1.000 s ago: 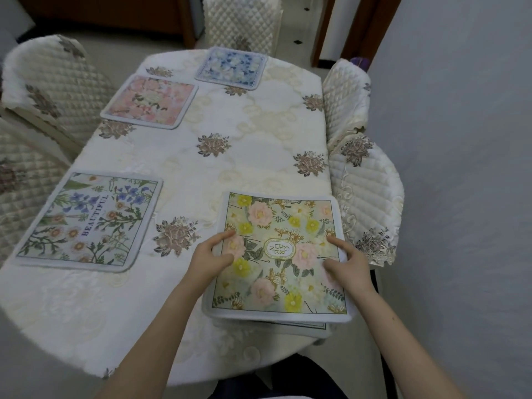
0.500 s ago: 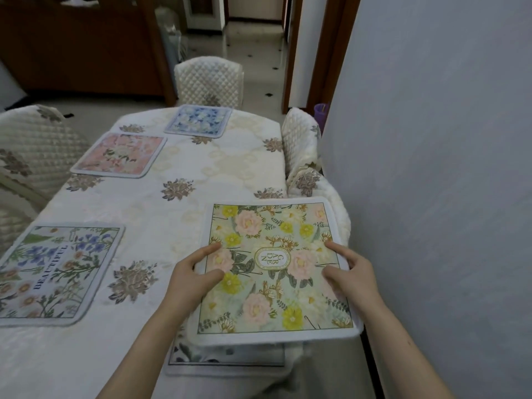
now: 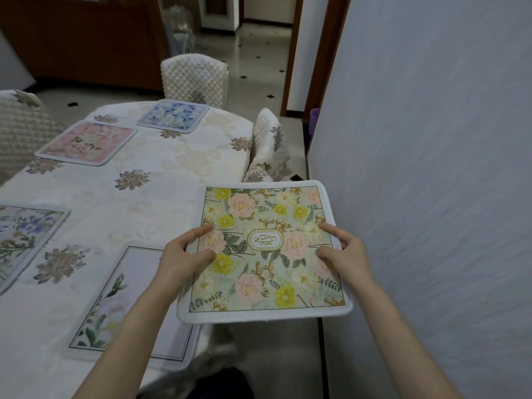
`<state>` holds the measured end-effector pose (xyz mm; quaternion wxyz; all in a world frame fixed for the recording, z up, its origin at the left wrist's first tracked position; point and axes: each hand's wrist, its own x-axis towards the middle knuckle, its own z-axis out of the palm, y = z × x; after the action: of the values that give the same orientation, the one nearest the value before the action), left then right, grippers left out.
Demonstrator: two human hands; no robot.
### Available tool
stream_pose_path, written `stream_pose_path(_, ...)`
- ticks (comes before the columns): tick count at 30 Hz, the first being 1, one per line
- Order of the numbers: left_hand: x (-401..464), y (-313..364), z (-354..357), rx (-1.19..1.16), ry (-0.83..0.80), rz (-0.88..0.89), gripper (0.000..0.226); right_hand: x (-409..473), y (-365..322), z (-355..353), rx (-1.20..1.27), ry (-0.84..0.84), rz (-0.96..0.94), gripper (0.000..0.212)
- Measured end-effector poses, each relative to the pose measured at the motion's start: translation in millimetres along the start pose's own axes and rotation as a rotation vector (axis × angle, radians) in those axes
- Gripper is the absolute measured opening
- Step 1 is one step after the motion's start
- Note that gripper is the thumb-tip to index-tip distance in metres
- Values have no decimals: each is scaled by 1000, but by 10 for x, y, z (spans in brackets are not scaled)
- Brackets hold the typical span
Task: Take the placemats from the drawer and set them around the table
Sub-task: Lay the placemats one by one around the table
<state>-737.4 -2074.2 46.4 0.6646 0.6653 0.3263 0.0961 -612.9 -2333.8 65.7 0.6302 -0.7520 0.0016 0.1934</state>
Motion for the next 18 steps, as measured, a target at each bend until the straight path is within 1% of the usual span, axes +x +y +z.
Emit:
stream_pose_path(4, 212, 93, 227, 34, 25, 16, 53, 328, -41, -151, 12, -4, 12, 55)
stream_pose_path(8, 604, 207, 414, 1, 51, 39, 52, 851, -169, -165, -1, -39, 16, 55)
stream_pose_path(13, 1245, 365, 580, -51, 93, 56, 52, 1652, -449, -60, -34, -78, 11, 53)
stream_pose_path(18, 1734, 570, 632, -113, 173, 24, 52, 2361, -754, 100, -78, -152, -6, 54)
